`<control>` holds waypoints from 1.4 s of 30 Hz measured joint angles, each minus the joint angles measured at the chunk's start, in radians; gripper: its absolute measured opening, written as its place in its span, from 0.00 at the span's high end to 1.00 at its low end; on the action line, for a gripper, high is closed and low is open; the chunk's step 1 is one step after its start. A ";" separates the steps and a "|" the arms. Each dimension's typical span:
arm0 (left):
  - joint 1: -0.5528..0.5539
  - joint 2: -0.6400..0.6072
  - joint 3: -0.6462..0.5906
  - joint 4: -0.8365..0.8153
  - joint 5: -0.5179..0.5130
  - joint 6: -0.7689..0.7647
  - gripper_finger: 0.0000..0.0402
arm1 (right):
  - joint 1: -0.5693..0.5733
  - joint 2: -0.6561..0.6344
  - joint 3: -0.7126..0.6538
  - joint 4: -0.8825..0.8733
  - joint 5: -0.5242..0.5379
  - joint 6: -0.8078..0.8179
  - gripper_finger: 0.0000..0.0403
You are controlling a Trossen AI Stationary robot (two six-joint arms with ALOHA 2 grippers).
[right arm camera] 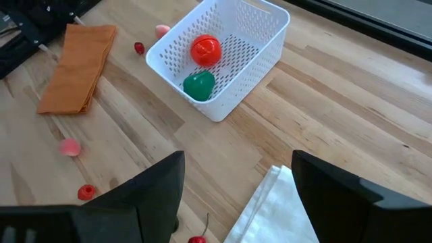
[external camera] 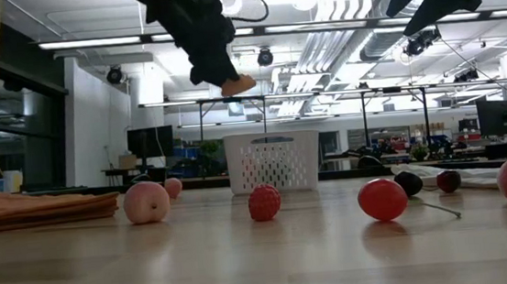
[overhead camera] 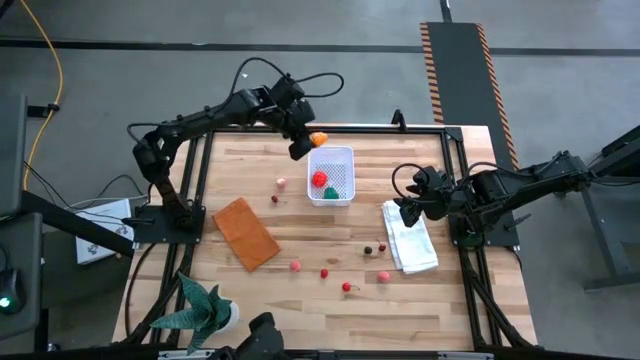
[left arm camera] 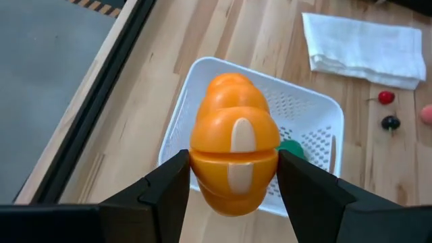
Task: Pick and placing Produce into tupperware
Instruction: Put the croissant into the white bin
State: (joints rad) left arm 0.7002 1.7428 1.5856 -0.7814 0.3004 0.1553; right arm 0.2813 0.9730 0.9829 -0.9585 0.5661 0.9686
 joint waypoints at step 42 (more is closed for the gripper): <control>-0.085 0.202 -0.081 0.222 -0.038 -0.059 0.50 | 0.000 0.000 0.000 -0.002 -0.002 0.011 0.35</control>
State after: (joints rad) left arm 0.6147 1.9444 1.5043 -0.5595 0.2620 0.0965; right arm 0.2810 0.9730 0.9825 -0.9601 0.5644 0.9798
